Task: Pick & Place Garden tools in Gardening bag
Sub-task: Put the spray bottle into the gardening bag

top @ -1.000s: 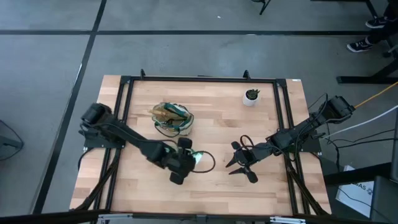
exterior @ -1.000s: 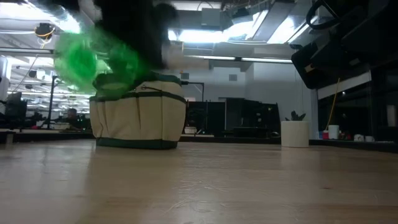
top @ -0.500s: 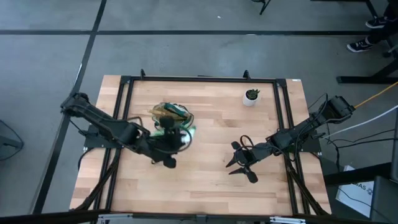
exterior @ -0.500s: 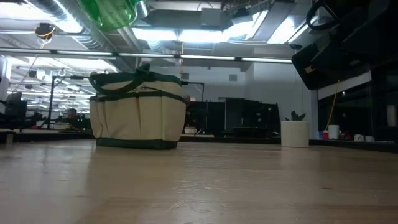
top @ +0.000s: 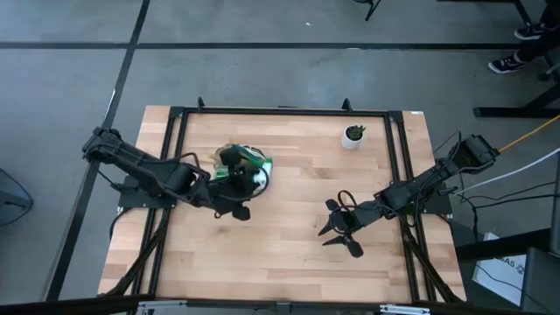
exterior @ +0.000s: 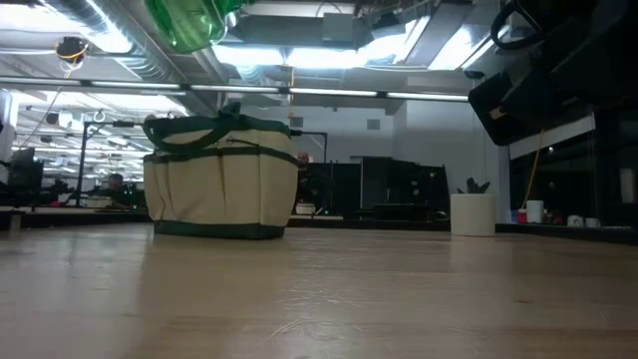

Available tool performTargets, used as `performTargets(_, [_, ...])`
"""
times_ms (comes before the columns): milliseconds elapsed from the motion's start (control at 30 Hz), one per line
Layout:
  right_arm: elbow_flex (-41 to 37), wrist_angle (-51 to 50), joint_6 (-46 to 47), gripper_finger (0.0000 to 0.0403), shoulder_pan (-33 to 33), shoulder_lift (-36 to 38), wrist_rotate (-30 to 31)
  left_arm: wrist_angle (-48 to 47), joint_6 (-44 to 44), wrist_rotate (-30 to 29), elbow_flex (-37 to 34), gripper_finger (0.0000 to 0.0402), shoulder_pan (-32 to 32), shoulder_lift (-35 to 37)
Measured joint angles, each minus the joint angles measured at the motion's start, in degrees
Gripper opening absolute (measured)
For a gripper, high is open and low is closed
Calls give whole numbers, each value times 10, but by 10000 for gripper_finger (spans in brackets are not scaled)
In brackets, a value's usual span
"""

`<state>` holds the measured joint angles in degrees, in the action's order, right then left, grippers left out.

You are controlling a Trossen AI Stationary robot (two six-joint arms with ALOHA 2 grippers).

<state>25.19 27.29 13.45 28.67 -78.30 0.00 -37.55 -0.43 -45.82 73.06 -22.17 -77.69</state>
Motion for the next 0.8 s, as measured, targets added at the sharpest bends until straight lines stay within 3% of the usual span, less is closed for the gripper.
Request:
performTargets(267, [0, -1, 0, 158, 0, 0, 0, 105, 124, 15, -66, 125, 36, 3])
performTargets(600, [0, -1, 0, 158, 0, 0, -1, 191, 184, 19, -137, 125, 124, 7])
performTargets(800, [0, -2, 0, 158, 0, 0, -2, 267, 206, 89, -169, 125, 174, 16])
